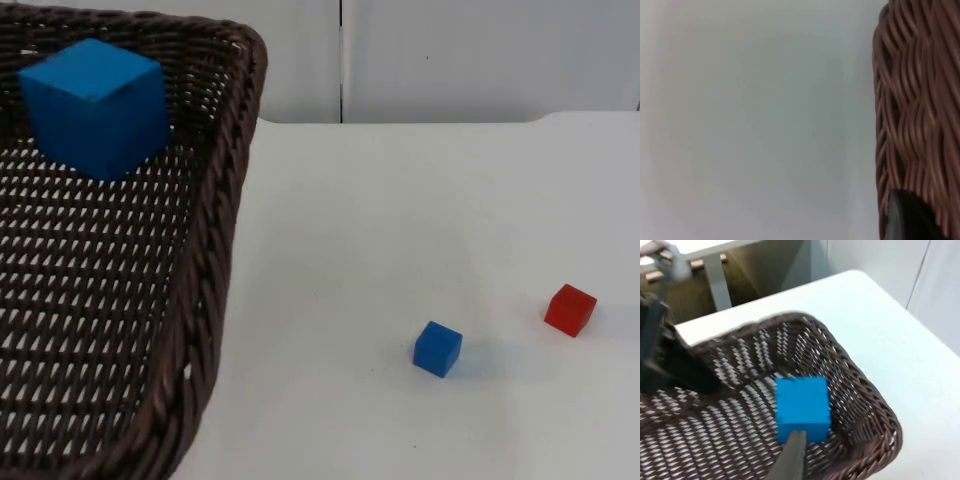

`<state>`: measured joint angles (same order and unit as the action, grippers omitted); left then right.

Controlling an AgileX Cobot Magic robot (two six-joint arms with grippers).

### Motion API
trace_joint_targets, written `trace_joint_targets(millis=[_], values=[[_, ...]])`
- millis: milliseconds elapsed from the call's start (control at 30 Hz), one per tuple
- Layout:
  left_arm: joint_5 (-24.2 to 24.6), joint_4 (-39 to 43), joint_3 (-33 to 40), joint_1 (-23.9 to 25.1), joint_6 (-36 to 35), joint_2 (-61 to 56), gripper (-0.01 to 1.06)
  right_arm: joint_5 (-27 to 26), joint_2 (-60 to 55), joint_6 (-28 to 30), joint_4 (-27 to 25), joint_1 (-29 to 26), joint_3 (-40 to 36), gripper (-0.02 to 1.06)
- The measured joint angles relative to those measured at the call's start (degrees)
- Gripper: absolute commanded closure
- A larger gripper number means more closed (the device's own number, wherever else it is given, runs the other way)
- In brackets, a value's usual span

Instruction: Pick up the basket with the left hand and place the largest block into the basket with the right hand.

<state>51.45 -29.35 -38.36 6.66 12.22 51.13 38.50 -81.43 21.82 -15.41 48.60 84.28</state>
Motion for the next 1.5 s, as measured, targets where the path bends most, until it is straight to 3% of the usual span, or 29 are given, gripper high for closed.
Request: trace_joint_targets(millis=[533,867,967,1167,1500], values=[[-12.24,-18.96,0.0,-0.28,20.44,20.69,1.05,-5.51,14.54,-0.22,0.0,-0.25,-13.63,0.22],[-26.01,-27.43,0.0,-9.26,28.1,36.03,1.05,-5.91,18.21,-2.3,0.0,-0.25,-16.38,0.22],[-32.88,-35.14,0.0,-12.87,33.74,41.83,1.05,-5.19,18.21,-2.52,0.0,-0.25,-16.43,0.22],[-35.39,-45.17,-3.84,-16.58,45.73,49.76,1.05,-5.19,18.21,-2.8,0.0,-0.25,-16.43,0.22],[-35.36,-47.04,-13.24,-17.46,47.34,60.7,1.05,-3.83,18.21,-2.93,0.0,-0.25,-16.52,0.22]])
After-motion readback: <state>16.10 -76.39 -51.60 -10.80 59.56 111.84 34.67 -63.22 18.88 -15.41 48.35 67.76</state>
